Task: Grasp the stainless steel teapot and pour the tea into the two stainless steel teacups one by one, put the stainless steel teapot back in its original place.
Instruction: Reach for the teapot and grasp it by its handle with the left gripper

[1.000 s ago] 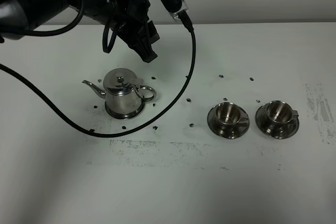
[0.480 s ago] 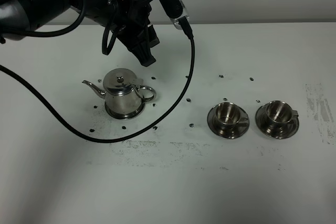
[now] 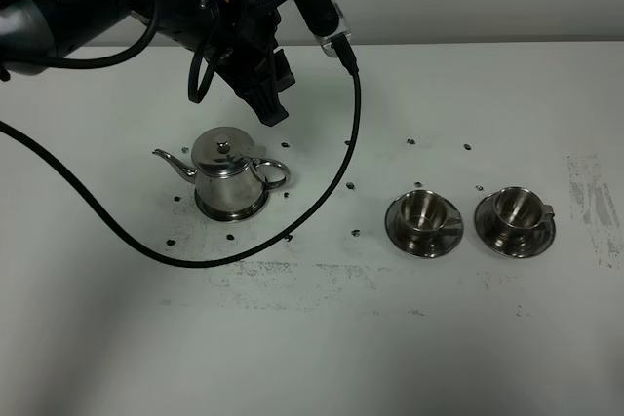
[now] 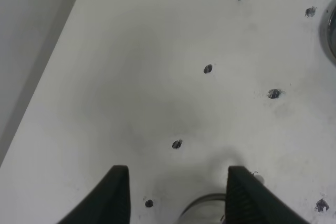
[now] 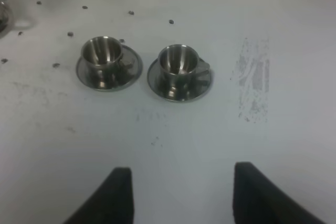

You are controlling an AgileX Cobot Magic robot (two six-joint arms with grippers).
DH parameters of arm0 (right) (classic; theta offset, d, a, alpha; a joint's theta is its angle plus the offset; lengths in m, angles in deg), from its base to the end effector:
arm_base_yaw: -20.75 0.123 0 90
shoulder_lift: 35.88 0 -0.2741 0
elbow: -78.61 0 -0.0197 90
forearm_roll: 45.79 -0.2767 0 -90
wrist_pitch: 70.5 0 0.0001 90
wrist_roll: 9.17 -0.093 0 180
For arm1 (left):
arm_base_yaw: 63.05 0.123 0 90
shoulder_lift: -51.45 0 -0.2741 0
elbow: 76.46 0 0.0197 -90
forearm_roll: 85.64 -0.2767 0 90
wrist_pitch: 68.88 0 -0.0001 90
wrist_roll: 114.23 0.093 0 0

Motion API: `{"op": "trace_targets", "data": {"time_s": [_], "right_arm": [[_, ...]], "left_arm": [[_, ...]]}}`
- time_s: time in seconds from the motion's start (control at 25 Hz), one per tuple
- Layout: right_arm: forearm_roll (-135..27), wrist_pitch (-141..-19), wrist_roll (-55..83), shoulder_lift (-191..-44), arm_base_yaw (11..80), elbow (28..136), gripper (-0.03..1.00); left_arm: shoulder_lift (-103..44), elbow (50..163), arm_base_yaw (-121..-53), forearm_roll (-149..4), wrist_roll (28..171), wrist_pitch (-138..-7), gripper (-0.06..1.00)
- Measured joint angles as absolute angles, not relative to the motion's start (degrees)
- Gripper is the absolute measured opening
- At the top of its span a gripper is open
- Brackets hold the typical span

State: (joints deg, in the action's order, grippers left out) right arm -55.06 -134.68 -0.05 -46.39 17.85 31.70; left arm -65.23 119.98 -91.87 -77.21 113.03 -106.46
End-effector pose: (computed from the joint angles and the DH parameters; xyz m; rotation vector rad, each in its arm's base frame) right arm 0.0323 0.0119 0.2907 -0.1261 2.1078 0.0711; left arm 0.4002 -0.2297 0.2697 1.3977 1.9459 -0.0115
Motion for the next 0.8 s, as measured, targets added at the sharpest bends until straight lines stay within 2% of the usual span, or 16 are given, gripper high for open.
{"op": "trace_targets", "data": {"time_s": [0.8], "right_arm": [[-55.19, -134.68, -0.27, -46.39, 17.85, 31.7, 0.42]], "left_arm": [[-73.89, 120.04, -92.73, -77.02, 111.52, -107.3, 0.41]]}}
